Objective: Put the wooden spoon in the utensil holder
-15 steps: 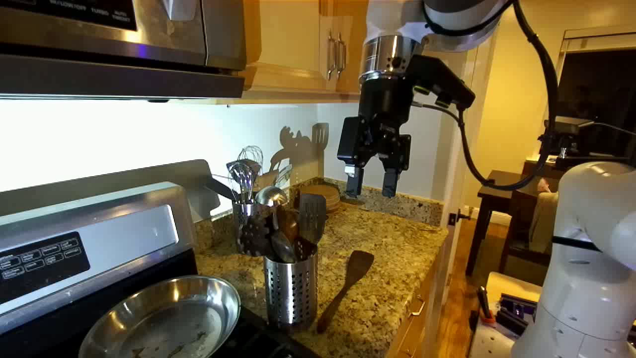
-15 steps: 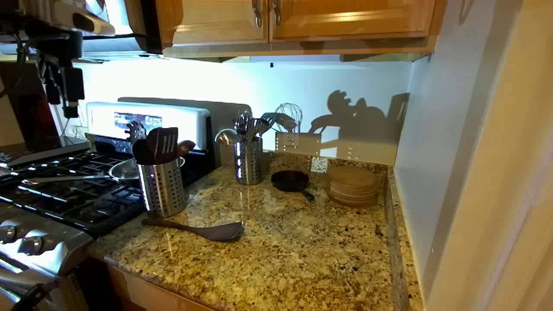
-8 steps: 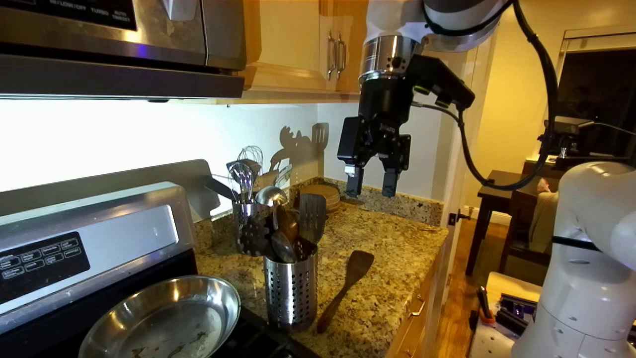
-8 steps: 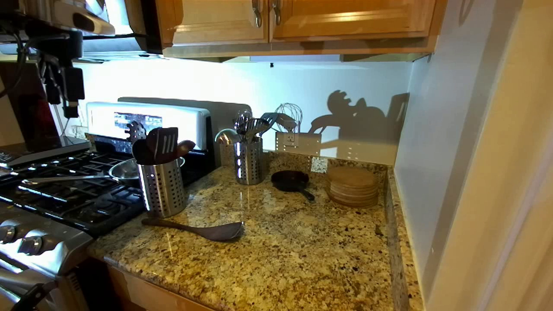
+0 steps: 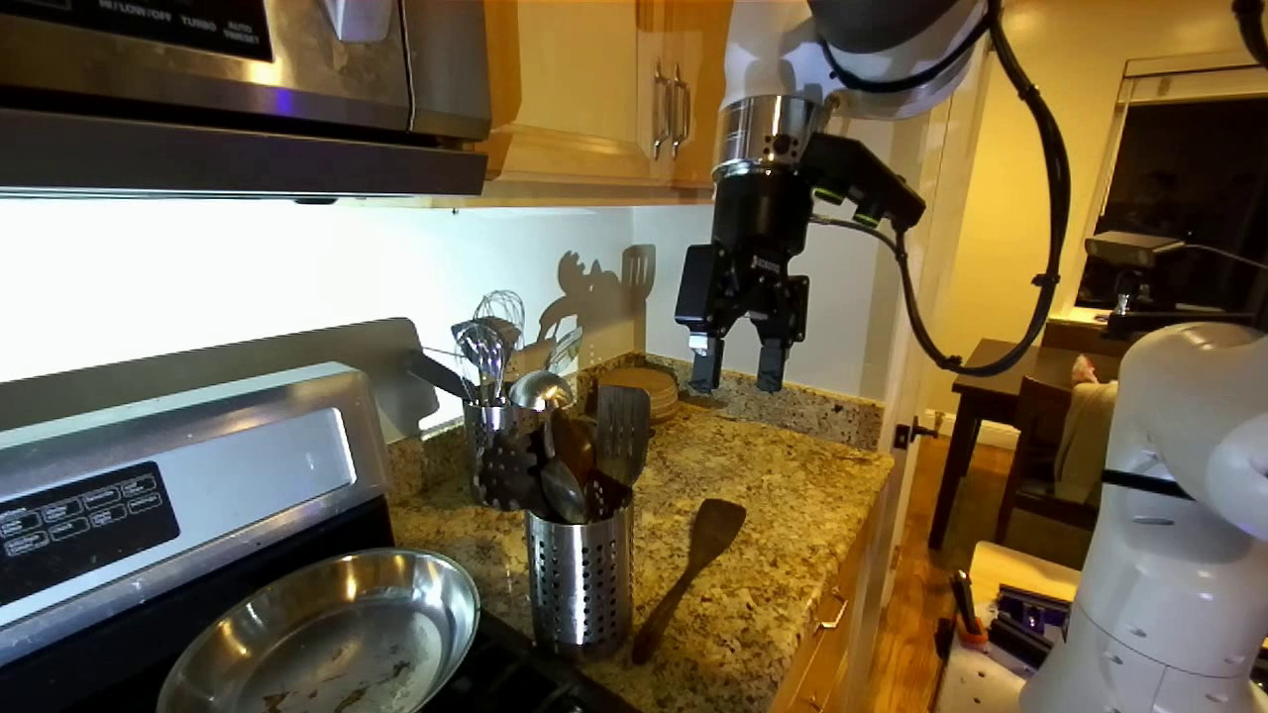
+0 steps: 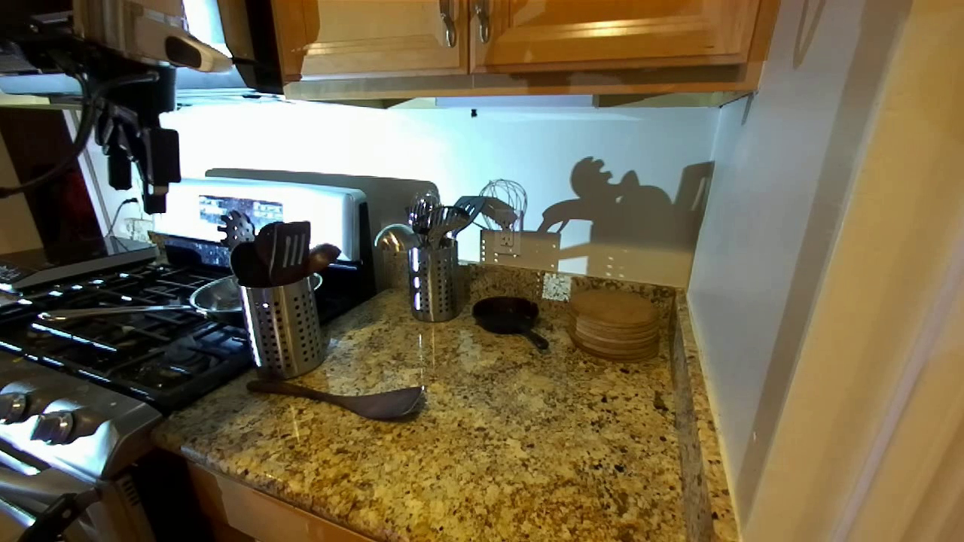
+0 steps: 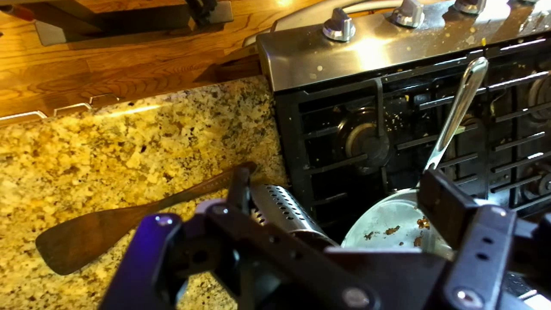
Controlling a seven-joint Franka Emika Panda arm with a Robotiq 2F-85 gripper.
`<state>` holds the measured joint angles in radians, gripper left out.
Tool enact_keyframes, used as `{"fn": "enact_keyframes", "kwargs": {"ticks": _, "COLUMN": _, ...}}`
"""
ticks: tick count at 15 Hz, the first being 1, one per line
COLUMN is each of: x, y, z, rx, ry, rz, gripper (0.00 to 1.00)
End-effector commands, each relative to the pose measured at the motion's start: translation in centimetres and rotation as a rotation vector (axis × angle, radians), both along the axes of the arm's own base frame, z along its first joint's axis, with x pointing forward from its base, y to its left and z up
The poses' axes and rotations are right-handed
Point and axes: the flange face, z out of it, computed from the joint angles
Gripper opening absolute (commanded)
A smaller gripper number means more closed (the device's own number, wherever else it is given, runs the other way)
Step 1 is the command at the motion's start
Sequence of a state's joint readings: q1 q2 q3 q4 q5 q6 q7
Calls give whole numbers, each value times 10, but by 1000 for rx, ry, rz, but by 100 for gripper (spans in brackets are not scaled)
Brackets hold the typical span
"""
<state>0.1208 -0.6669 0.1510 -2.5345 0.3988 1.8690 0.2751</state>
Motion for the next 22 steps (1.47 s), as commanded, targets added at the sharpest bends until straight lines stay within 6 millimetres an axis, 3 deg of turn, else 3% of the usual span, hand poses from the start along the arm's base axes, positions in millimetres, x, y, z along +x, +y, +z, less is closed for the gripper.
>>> {"fn": "enact_keyframes", "kwargs": {"ticks": 1, "x": 16, "y": -28, "z": -11, "rx": -34, "ry": -11, "rz": 47, "gripper": 100}}
{"fn": "enact_keyframes", "kwargs": {"ticks": 6, "x": 39, "y": -69, "z": -30, "rx": -114, "ry": -21, "rz": 143, "gripper": 100}}
{"fn": "enact_keyframes", "kwargs": {"ticks": 13, "x": 82, "y": -120, "z": -72, "rx": -176, "ry": -68, "rz": 331, "gripper": 100}}
{"fn": "enact_keyframes", "kwargs": {"ticks": 15, "x": 86, "y": -126, "z": -74, "rx": -209, "ry": -71, "rz": 347, "gripper": 100}}
{"fn": "enact_keyframes", "kwargs": {"ticks": 16, "x": 79, "y": -118, "z": -75, "rx": -179, "ry": -59, "rz": 321, "gripper": 100}}
{"fn": "enact_keyframes", "kwargs": {"ticks": 22, "x": 81, "y": -117, "z": -79, "rx": -180, "ry": -51, "rz": 326, "gripper": 100}}
